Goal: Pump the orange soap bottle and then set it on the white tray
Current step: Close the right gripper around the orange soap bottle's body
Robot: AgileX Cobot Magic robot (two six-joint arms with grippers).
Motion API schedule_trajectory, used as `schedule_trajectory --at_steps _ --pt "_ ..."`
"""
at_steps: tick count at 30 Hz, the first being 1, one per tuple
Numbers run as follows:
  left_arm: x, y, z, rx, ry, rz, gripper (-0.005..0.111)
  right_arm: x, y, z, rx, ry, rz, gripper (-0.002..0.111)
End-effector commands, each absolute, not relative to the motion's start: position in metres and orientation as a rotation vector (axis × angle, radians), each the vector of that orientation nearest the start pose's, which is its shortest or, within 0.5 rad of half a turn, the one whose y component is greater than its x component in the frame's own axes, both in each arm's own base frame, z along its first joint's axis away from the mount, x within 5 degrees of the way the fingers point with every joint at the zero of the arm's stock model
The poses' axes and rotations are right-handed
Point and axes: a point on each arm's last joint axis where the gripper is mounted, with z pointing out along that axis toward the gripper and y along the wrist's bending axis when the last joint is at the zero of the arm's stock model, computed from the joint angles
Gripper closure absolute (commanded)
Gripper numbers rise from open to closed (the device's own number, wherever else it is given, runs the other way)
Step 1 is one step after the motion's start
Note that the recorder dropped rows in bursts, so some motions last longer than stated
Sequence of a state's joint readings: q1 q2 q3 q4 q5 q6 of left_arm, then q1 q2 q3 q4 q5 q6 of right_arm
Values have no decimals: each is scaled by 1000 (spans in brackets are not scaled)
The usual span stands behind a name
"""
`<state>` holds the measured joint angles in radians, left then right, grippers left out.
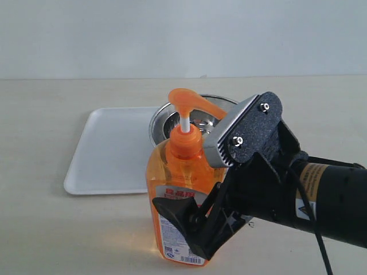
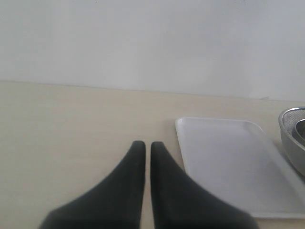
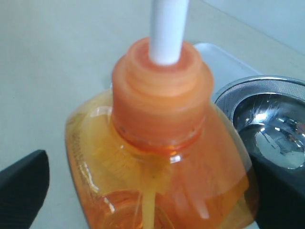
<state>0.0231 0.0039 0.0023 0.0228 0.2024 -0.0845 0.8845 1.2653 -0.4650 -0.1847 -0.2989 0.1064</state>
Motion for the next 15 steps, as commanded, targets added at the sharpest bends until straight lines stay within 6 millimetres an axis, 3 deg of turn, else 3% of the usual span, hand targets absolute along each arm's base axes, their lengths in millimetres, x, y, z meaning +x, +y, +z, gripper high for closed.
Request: schedule_trajectory --at_steps 1,15 --pt "56 1 196 -71 1669 -32 102 149 189 221 -971 1773 569 4" --pt "56 1 196 -71 1669 -32 102 151 188 224 -997 1716 514 4"
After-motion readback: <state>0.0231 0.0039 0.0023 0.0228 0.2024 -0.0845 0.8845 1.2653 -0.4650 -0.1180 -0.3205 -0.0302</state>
